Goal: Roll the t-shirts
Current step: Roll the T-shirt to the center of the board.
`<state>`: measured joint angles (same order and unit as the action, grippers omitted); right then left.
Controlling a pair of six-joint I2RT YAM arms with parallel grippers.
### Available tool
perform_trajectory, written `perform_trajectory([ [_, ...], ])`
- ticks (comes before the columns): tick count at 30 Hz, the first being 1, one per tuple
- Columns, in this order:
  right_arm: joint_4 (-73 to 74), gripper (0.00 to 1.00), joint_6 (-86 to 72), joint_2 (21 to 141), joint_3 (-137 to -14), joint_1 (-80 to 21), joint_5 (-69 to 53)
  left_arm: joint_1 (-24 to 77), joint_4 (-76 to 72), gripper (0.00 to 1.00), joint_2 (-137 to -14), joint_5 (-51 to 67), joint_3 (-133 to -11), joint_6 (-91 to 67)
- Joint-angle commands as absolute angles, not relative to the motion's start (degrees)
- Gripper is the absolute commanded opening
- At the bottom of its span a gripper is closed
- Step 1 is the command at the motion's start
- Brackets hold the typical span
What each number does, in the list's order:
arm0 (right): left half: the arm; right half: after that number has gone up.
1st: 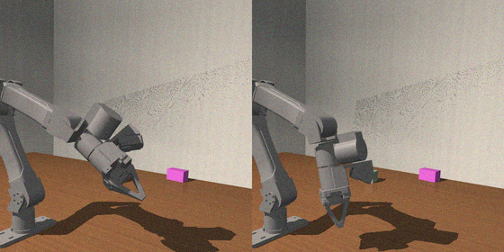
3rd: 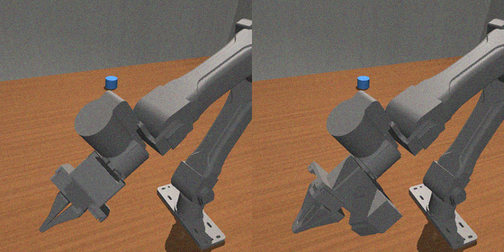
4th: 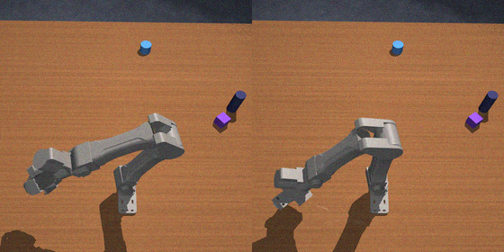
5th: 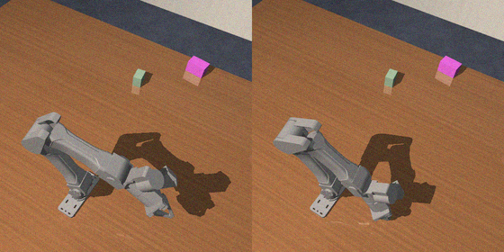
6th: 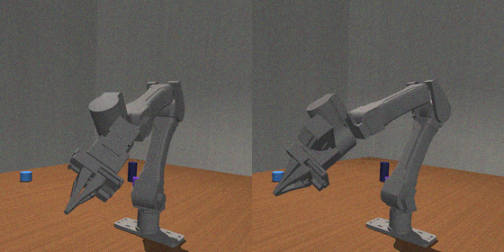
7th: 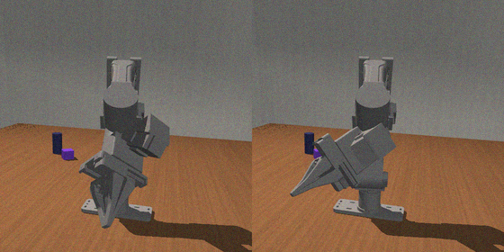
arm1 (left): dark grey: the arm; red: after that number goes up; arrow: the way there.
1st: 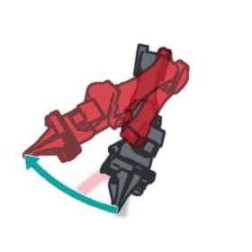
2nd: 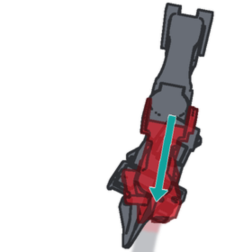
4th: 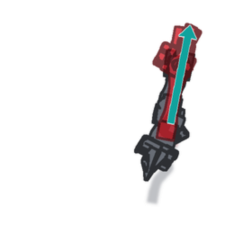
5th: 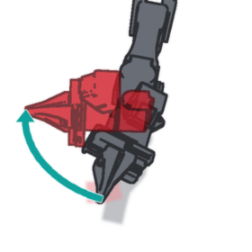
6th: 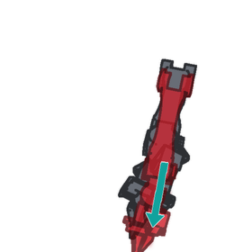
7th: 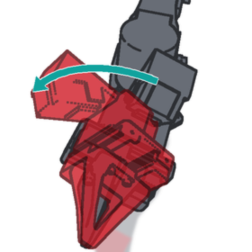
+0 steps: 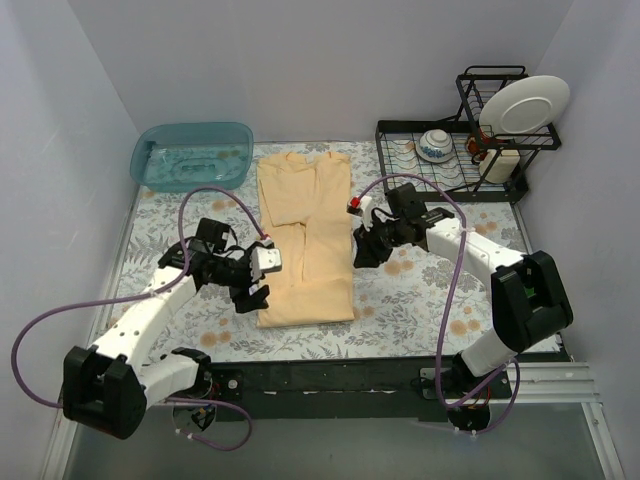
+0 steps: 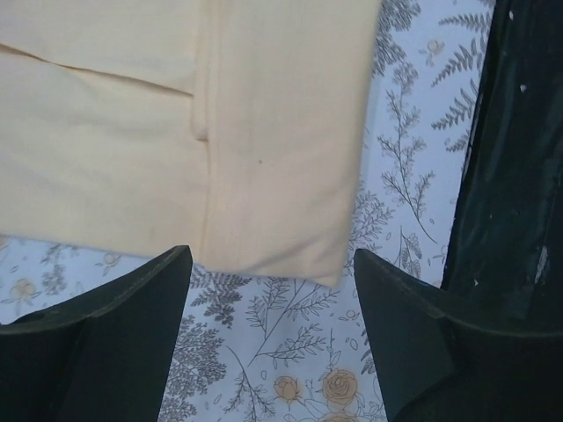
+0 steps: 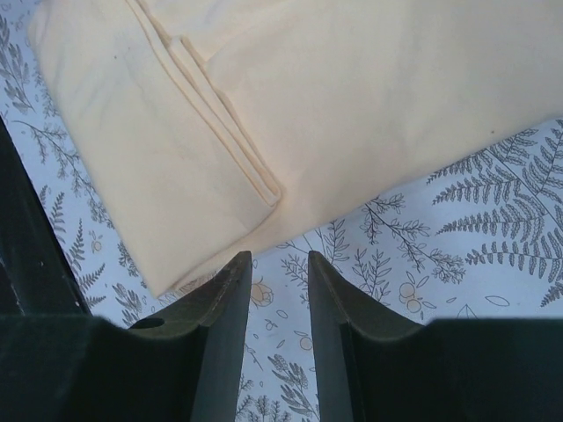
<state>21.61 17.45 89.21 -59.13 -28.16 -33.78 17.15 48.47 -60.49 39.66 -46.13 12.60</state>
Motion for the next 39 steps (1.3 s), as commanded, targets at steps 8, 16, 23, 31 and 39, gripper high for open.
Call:
perform_trajectory([
  [8, 24.4, 0.42, 25.2, 82.9, -56.1, -28.2, -31.3, 32.6, 37.8, 0.72, -61.8, 36.8, -35.7, 18.2],
  [16, 24.7, 0.41, 25.7, 81.2, -54.2, -28.1, -32.0, 36.3, 32.0, 0.67, -65.7, 28.0, -31.0, 17.1],
  [23, 23.6, 0.43, 27.2, 80.4, -53.0, -28.7, -31.0, 36.7, 27.3, 0.48, -61.5, 24.4, -25.1, 18.7],
  [31, 15.0, 0.47, 40.1, 73.1, -44.3, -40.3, -29.1, 37.0, 30.0, 0.02, -65.0, 25.1, -27.9, 14.2],
  [39, 7.3, 0.49, 40.3, 69.9, -38.1, -50.7, -27.3, 34.5, 33.3, 0.0, -68.7, 35.3, -36.2, 1.2],
])
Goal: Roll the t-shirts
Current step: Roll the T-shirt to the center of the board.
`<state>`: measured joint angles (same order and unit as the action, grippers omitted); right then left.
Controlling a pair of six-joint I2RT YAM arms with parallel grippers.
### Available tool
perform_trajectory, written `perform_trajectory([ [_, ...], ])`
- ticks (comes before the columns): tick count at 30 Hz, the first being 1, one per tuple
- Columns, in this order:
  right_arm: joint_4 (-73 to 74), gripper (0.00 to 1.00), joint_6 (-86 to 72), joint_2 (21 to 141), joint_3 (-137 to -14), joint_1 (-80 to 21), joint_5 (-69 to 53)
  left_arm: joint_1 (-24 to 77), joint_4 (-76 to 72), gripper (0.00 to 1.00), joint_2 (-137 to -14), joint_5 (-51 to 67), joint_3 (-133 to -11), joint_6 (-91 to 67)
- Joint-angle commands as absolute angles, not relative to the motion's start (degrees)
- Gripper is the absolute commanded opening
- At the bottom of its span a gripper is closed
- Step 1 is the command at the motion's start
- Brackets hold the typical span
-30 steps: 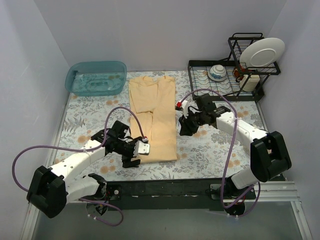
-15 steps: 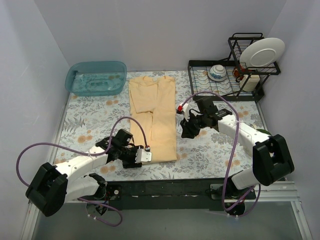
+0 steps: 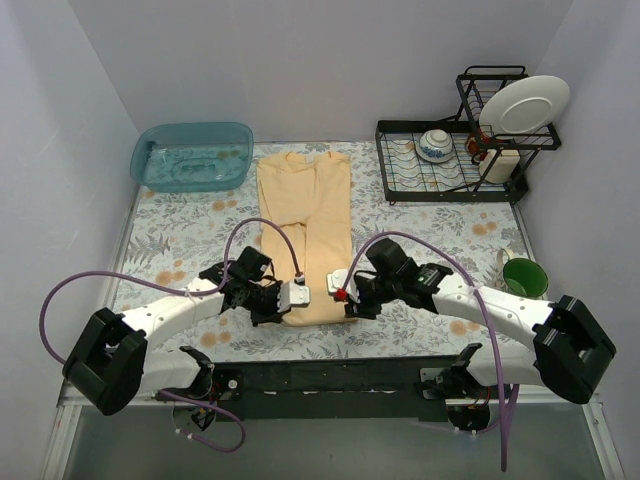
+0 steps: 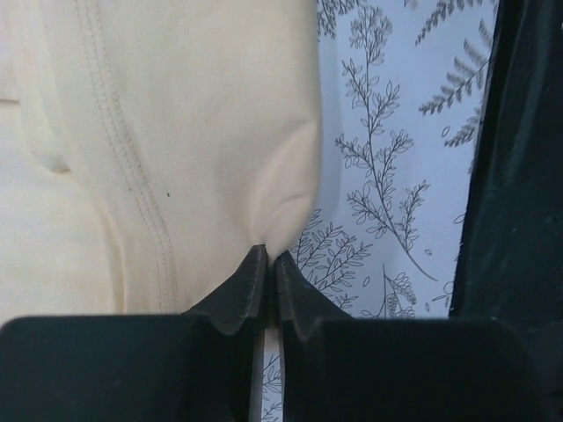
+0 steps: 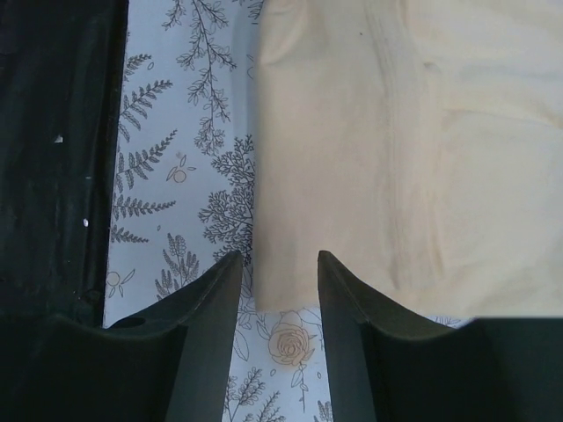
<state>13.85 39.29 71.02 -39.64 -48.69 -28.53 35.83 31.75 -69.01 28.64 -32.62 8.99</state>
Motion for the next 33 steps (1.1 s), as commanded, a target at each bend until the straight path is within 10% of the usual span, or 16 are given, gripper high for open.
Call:
perform_trajectory([
  [1, 6.9, 0.49, 40.1, 70.0, -37.8, -51.0, -27.3, 34.1, 33.0, 0.0, -68.6, 35.9, -36.5, 0.4],
  [25, -11.9, 0.65, 34.5, 75.9, -29.8, -62.7, -1.8, 24.8, 40.3, 0.0, -71.2, 46.2, -41.4, 4.6],
  [30, -13.7, 0.24, 35.0, 77.6, -29.4, -62.2, 0.6, 23.7, 40.4, 0.0, -71.4, 46.7, -41.7, 5.6],
  [33, -10.4, 0.02, 30.5, 78.4, -31.6, -59.0, -2.1, 23.5, 37.7, 0.31, -68.3, 45.6, -41.0, 3.6],
])
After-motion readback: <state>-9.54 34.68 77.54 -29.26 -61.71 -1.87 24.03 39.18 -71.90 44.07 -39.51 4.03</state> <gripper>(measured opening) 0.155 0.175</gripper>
